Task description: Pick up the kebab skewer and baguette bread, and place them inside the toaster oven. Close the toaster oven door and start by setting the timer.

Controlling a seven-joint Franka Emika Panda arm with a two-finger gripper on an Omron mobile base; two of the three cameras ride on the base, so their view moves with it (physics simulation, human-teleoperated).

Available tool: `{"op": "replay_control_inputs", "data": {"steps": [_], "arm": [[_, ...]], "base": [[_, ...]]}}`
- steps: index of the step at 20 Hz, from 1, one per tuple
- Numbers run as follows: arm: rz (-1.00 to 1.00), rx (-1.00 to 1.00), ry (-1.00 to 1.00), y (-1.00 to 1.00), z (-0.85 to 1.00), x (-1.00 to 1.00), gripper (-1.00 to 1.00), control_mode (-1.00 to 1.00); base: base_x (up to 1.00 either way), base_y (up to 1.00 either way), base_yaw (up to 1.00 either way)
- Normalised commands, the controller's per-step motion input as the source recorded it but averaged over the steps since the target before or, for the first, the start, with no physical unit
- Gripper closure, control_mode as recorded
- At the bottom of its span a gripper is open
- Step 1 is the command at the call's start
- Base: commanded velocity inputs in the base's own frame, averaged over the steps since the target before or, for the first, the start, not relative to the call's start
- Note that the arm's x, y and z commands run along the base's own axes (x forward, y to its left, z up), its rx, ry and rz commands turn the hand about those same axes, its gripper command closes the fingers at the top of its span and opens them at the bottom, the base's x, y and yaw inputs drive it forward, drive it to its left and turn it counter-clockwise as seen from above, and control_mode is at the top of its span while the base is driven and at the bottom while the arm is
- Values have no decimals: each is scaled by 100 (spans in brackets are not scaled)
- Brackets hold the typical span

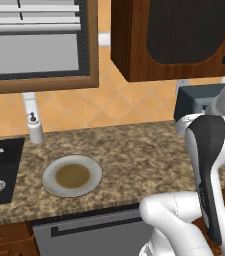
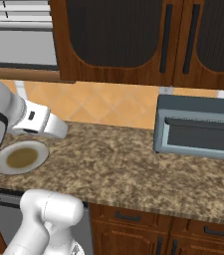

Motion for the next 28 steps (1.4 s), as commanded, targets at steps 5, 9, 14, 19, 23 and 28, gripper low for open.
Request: {"op": "replay_control_inputs", "data": {"steps": [5, 9, 14, 19, 23, 28], "arm": [[0, 0, 0, 0, 0, 0, -100, 100], [0, 0, 0, 0, 0, 0, -100, 100], [0, 0, 0, 0, 0, 0, -100, 100], [0, 0, 0, 0, 0, 0, -100, 100], [0, 0, 0, 0, 0, 0, -100, 100], [0, 0, 0, 0, 0, 0, -100, 100]], "base": [[-36, -55, -1], [-19, -85, 0], [0, -81, -3], [0, -77, -3], [0, -64, -4], [10, -31, -9]]}}
